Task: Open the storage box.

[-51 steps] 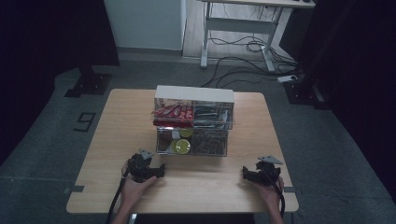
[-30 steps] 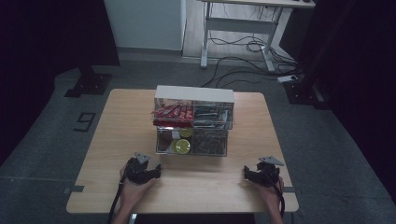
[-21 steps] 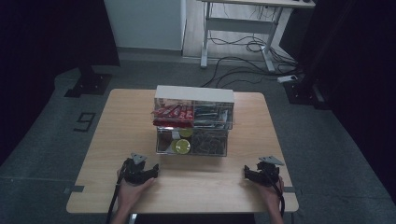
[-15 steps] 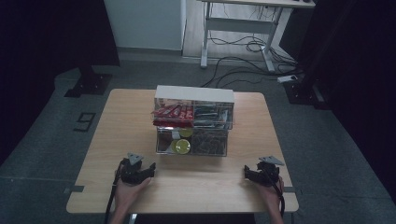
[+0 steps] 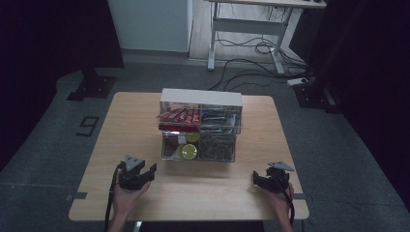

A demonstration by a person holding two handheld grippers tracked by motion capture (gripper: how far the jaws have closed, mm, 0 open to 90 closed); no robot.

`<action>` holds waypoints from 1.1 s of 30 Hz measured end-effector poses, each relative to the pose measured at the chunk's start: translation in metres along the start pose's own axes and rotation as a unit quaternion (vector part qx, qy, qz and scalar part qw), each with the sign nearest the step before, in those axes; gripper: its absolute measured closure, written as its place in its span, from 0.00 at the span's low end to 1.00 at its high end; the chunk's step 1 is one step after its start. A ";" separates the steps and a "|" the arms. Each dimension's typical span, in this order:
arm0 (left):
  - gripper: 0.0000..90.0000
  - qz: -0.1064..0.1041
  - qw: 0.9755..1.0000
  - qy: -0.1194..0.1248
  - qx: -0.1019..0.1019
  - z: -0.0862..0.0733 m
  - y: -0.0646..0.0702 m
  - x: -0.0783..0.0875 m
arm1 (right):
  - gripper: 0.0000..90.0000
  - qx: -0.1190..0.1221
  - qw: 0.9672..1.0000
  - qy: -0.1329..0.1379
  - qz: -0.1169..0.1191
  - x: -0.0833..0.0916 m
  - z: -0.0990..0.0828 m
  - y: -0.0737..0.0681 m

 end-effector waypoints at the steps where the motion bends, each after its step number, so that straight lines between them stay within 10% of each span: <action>1: 0.59 -0.001 1.000 0.003 -0.002 0.001 0.001 0.002 | 0.15 0.000 1.000 0.000 0.000 0.000 0.000 0.000; 33: 0.99 -0.091 0.995 0.040 -0.028 0.050 0.031 0.054 | 0.15 -0.008 1.000 0.000 -0.004 0.001 -0.001 0.002</action>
Point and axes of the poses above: each handheld gripper's, and its own axes: x roughly backward along the jaws, z roughly out of its top, y roughly to its right, the point moved 6 cm from there along -x, roughly forward along the jaws, and after that the axes turned 11 degrees about -y, right-handed, at the moved point
